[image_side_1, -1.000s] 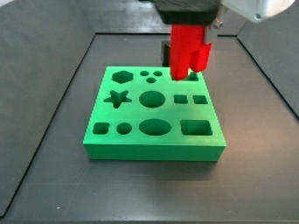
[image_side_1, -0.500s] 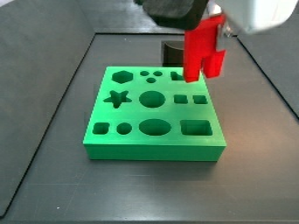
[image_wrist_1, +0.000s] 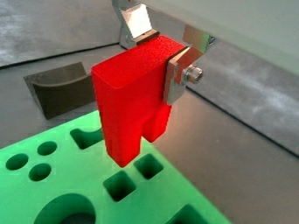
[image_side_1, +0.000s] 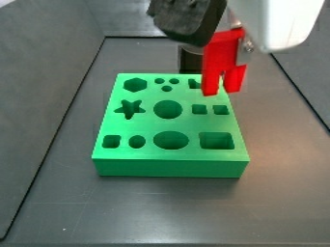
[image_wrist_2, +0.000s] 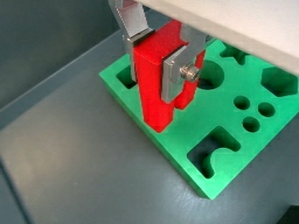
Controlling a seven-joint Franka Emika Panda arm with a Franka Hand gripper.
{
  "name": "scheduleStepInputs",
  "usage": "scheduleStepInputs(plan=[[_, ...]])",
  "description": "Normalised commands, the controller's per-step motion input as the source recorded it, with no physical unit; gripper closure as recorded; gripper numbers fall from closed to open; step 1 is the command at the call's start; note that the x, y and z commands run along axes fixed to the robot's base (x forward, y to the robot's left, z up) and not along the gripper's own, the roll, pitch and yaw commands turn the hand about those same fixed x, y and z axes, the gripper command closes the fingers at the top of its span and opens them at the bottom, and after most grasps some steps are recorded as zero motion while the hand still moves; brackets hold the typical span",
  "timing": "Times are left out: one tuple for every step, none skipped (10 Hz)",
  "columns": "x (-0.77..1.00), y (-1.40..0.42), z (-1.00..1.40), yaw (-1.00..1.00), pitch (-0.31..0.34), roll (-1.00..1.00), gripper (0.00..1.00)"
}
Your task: Insert the double-square object.
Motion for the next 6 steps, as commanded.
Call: scheduleStepInputs(plan=[[-0.01,0.0,-0.29,-0.45,0.317,-0.21,1.0],[0.0,-0.03,-0.26,-0.43,0.321,-0.23,1.0],[0.03,-0.06,-0.19,-0.54,0.376,-0.22,1.0],[0.0,-0.07,-0.25,-0.33,0.246,-0.17,1.0],[0.0,0.0,-0.15,-0.01,0.033,-0.01,1.0],[-0.02,0.0,-0.18,0.0,-0.01,-0.1,1.0]])
